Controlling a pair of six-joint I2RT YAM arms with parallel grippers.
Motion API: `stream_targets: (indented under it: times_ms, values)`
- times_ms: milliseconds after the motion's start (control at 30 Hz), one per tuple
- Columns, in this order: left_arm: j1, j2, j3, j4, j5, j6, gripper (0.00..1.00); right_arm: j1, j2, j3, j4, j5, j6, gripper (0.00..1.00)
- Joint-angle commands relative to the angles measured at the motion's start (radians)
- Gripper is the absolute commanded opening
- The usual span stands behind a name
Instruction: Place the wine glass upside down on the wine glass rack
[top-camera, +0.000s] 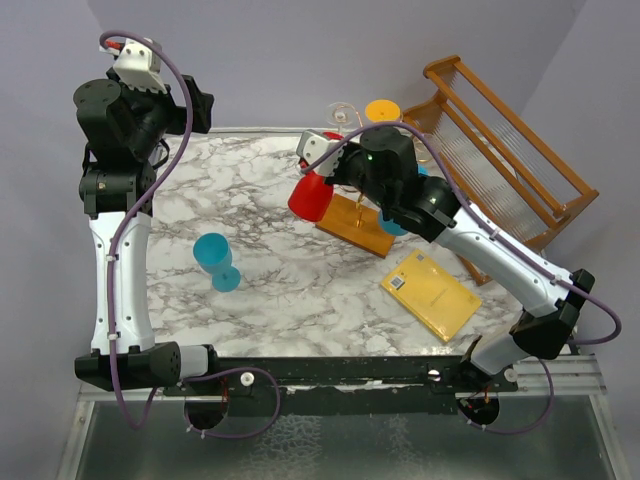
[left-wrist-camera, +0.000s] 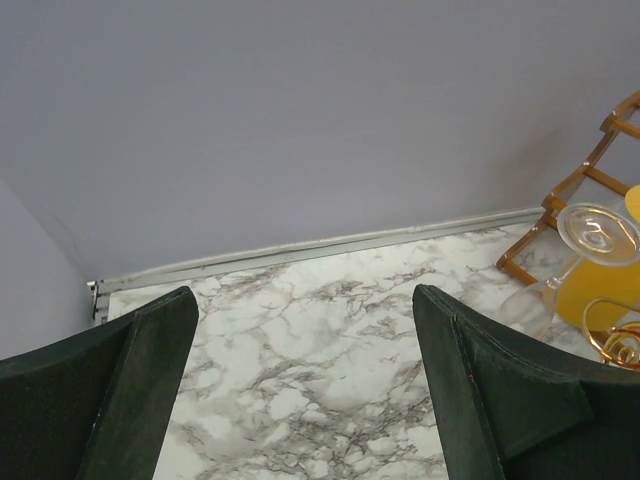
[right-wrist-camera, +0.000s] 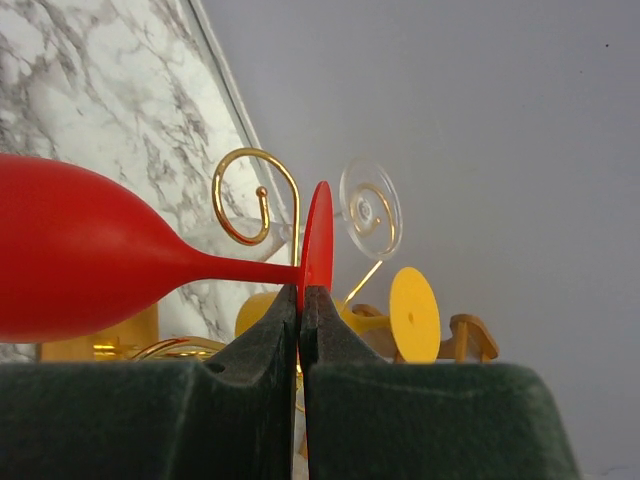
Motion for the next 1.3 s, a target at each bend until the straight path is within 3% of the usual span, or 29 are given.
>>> stream_targets:
  times_ms: [0, 1267]
  values:
    - [0.006, -0.018, 0.014, 0.041, 0.045, -0.023, 0.92, 0.008, -0.005, -0.014, 0.068, 0.114, -0.079, 0.01]
    - [0.013, -0.034, 0.04, 0.057, 0.074, -0.048, 0.91, 0.008, 0.092, -0.004, 0.197, 0.187, -0.297, 0.01]
